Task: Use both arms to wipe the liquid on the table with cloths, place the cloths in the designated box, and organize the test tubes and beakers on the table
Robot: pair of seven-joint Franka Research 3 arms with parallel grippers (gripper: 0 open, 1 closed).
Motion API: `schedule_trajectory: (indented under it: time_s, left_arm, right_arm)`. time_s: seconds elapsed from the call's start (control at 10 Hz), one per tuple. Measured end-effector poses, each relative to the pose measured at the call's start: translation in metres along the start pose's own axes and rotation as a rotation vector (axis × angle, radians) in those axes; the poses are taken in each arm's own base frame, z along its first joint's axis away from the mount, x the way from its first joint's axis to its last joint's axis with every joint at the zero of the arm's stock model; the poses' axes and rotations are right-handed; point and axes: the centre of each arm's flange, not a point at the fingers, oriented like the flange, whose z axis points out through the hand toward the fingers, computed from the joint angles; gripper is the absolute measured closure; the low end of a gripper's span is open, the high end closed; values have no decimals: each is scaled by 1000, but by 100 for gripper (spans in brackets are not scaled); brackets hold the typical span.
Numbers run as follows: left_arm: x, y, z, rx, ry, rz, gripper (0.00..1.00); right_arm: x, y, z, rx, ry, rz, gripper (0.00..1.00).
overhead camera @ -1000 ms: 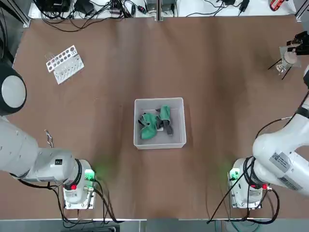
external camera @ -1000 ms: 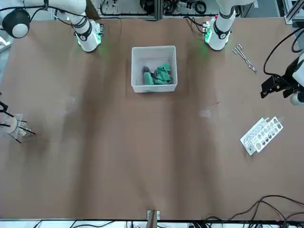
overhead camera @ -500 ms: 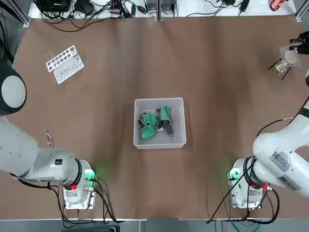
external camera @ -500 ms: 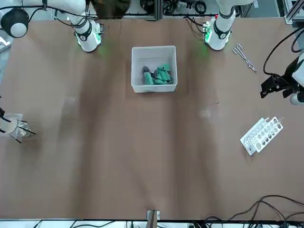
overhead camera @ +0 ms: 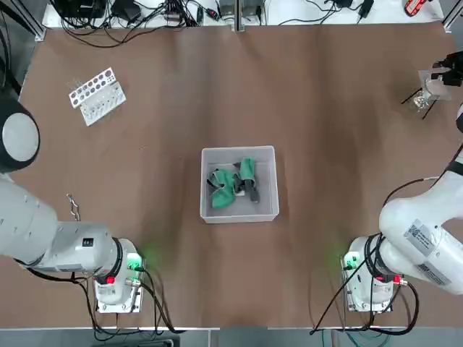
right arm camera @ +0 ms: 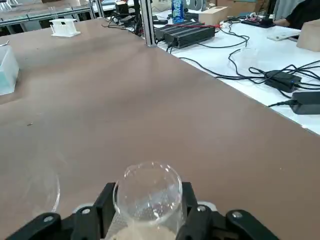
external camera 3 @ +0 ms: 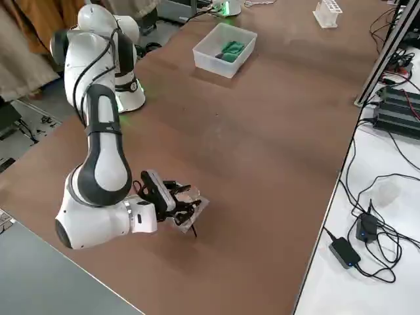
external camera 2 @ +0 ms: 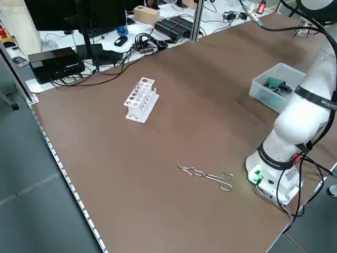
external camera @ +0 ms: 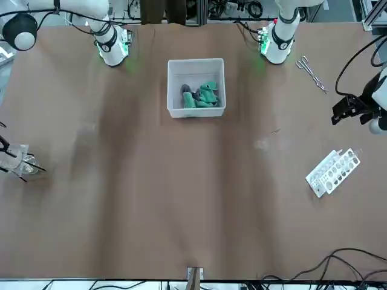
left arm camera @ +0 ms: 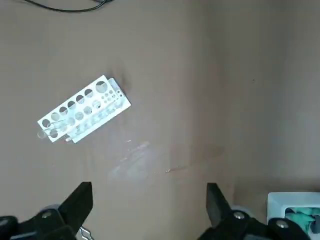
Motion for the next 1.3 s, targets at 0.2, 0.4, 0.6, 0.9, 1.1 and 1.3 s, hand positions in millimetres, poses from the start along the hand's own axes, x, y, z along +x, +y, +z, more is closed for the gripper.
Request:
schedule_trajectory:
  time_s: [0.2,0.4,0.6,0.9,1.1,1.3]
  left_arm:
    - [0,1,0,0,0,1,0]
    - [0,1,0,0,0,2,0]
    - [0,1,0,0,0,2,0]
    - [0,1,0,0,-1,1,0]
    - [0,1,0,0,-1,2,0]
    - [0,1,0,0,-1,2,0]
  right_arm:
    - [-2,-1,-4,-7,1,1,40]
    - [-2,-1,-7,-10,0,0,37]
    - [-3,-2,-9,-13,0,1,10]
    - [-4,-8,-30,-17,5,-1,0]
    - [34,-12,-60,-14,-37,-45,0]
    - [118,-14,-75,13,-117,-44,0]
